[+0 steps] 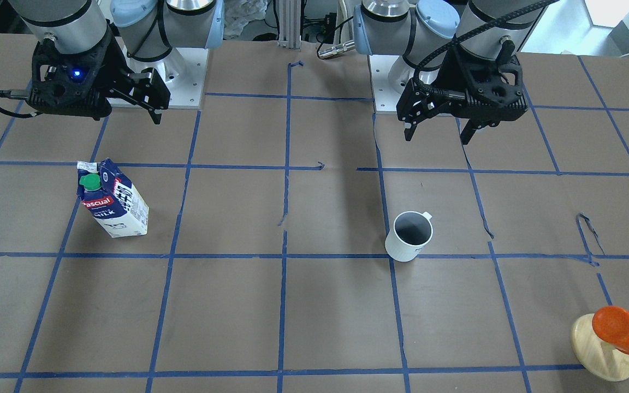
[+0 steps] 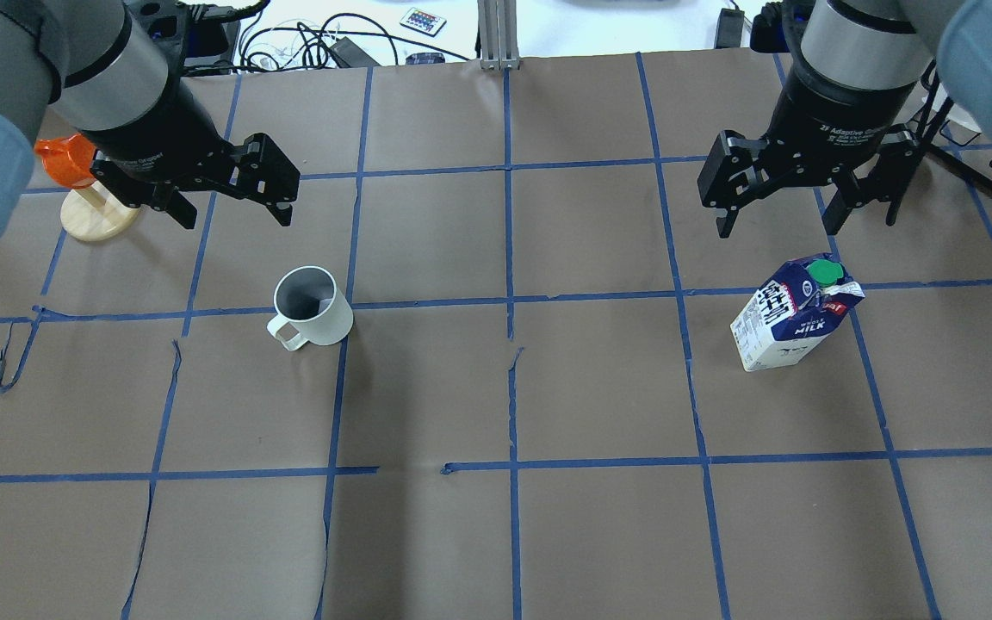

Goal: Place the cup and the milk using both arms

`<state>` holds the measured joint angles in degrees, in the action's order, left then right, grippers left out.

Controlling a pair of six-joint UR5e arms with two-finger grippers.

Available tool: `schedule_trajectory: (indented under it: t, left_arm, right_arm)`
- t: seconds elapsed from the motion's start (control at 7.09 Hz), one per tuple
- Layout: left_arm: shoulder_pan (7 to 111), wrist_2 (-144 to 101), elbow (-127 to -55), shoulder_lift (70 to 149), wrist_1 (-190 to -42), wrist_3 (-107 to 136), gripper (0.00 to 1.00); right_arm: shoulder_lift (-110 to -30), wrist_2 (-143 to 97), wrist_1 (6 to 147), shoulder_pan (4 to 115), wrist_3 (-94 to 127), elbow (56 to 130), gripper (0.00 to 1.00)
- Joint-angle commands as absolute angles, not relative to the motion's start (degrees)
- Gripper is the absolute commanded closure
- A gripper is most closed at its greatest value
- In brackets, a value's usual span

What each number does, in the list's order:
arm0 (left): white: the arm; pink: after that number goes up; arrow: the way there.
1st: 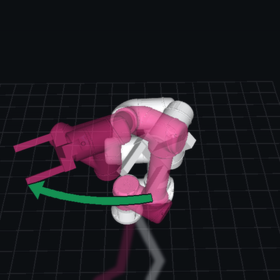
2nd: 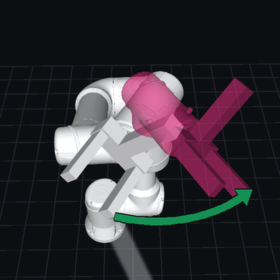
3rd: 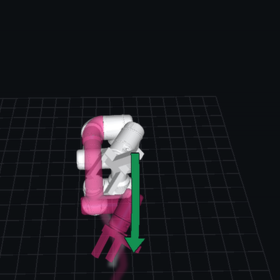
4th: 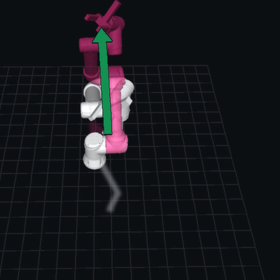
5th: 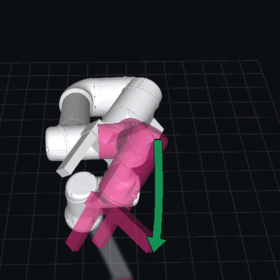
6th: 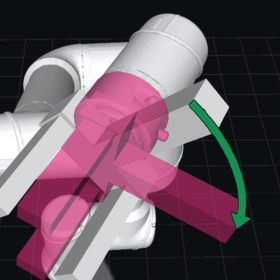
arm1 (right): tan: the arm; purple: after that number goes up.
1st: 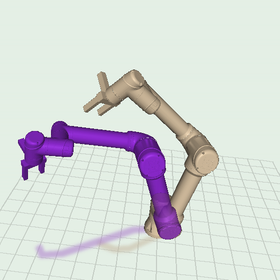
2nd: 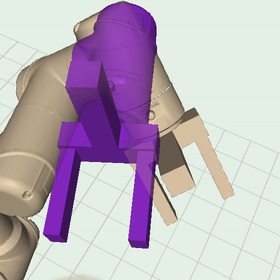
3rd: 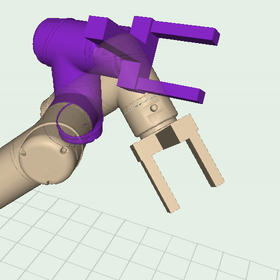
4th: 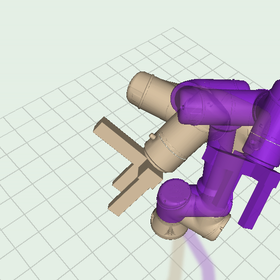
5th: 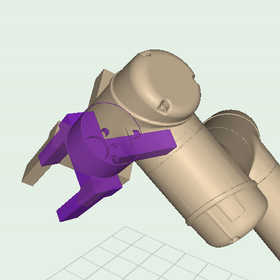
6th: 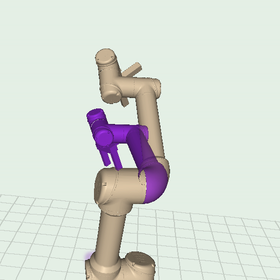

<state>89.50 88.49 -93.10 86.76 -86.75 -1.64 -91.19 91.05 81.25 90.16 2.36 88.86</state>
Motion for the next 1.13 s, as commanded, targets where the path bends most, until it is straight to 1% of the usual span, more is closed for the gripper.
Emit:
schedule_trajectory:
  t: [0.0, 0.99]
  left_arm:
    - [89.5, 88.5, -93.1, 86.8, -86.7, -1.6, 0.0]
    - [89.1, 88.4, -93.2, 86.8, -86.7, -1.7, 0.0]
  right_arm:
    - [-91.2, 91.4, 81.3, 90.3, 2.5, 88.9, 0.0]
    - [-91.5, 91.6, 81.4, 90.3, 1.7, 88.9, 0.0]
